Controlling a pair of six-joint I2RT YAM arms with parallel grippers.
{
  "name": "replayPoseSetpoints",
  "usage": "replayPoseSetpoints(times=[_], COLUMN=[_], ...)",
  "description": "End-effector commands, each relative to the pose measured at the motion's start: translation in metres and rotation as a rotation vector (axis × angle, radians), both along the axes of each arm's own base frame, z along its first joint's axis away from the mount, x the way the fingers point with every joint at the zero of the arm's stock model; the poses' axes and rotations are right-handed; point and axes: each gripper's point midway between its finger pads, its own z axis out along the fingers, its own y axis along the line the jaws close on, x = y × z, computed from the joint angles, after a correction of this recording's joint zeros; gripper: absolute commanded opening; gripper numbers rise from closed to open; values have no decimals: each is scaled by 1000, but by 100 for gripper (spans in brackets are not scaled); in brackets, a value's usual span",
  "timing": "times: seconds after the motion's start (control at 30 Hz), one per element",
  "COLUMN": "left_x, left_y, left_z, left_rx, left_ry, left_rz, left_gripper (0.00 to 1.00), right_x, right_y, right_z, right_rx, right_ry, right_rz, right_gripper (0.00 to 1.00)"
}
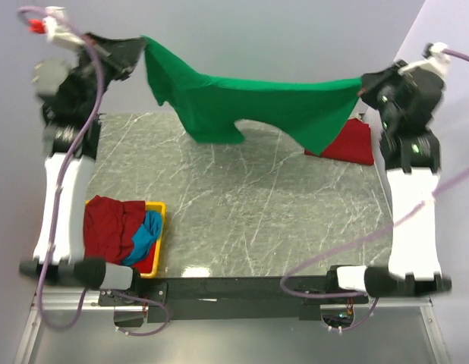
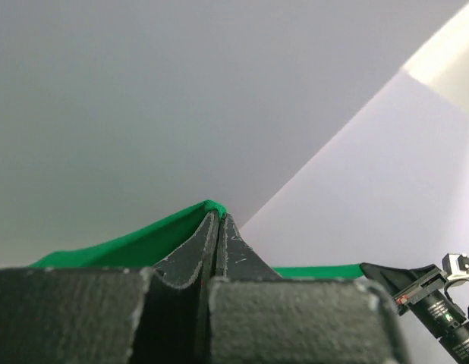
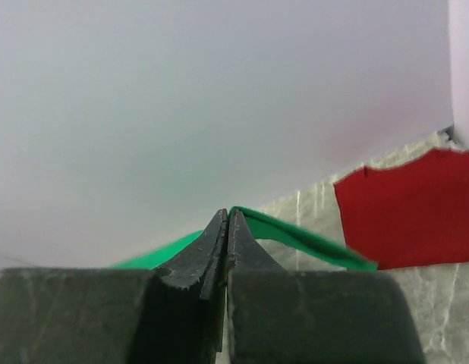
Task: Fold and stack the t-shirts
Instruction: Flatten the tshirt out
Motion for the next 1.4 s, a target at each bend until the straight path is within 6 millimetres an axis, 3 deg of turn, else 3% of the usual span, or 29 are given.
replayPoseSetpoints(times=[0.0, 0.07, 0.1, 0.23, 0.43, 0.5, 0.6, 0.7, 0.77, 0.8, 0.87, 0.9, 0.93, 0.97, 1.0, 1.03, 1.07, 1.1, 1.13, 1.17, 1.2, 1.23, 1.27, 1.3, 1.33, 1.37], left_x=[-78, -110, -118, -154, -194, -198, -188, -149, -104, -90, -56, -23, -5, 33, 51, 69, 108, 127, 142, 177, 191, 202, 222, 225, 229, 229], left_y=[17, 22, 23, 28, 25, 24, 18, 10, 2, -3, -12, -20, -24, -35, -39, -43, -50, -54, -57, -65, -70, -74, -85, -90, -94, -102], left_z=[67, 80, 82, 97, 120, 126, 128, 111, 84, 74, 48, 24, 10, -24, -43, -57, -103, -127, -135, -195, -214, -209, -252, -252, -264, -273], left_rx=[5, 2, 3, 22, 43, 42, 33, 24, 12, 12, 14, 17, 34, 47, 58, 68, 78, 85, 88, 104, 112, 119, 121, 124, 125, 127], left_ry=[-280, -332, -344, -395, -460, -481, -491, -429, -335, -307, -239, -171, -144, -61, -19, 10, 109, 154, 166, 286, 317, 296, 369, 381, 404, 425], left_rz=[88, 106, 112, 141, 119, 109, 76, 28, -20, -43, -79, -93, -94, -109, -115, -121, -129, -136, -148, -168, -181, -190, -208, -221, -223, -230], left_gripper=[1, 1, 1, 1, 1, 1, 1, 1, 1, 1, 1, 1, 1, 1, 1, 1, 1, 1, 1, 6, 17, 44, 54, 61, 71, 73], right_x=[-59, -78, -98, -138, -197, -206, -201, -173, -152, -135, -116, -102, -88, -79, -58, -47, -36, -17, -7, 3, 21, 30, 37, 53, 57, 59], right_y=[-9, -11, -13, -17, -34, -40, -49, -56, -62, -64, -69, -75, -77, -82, -84, -87, -89, -94, -96, -97, -98, -99, -100, -102, -102, -103], right_z=[58, 64, 73, 80, 94, 98, 91, 69, 46, 27, 9, -6, -28, -40, -69, -85, -96, -127, -140, -152, -180, -194, -210, -228, -239, -252], right_rx=[-19, -23, -24, -11, 8, -5, -21, -30, -35, -49, -64, -82, -97, -106, -123, -130, -135, -141, -140, -133, -144, -147, -147, -150, -147, -146], right_ry=[-209, -234, -268, -325, -445, -467, -425, -337, -274, -217, -175, -130, -74, -45, 35, 73, 90, 166, 194, 216, 285, 326, 373, 433, 472, 520], right_rz=[-54, -71, -83, -114, -215, -248, -301, -336, -369, -382, -408, -439, -448, -470, -476, -486, -494, -504, -505, -510, -500, -496, -497, -501, -499, -492], right_gripper=[0, 0, 0, 0, 0, 0, 0, 0, 0, 0, 0, 0, 0, 0, 0, 0, 0, 0, 0, 0, 0, 4, 12, 29, 36, 40])
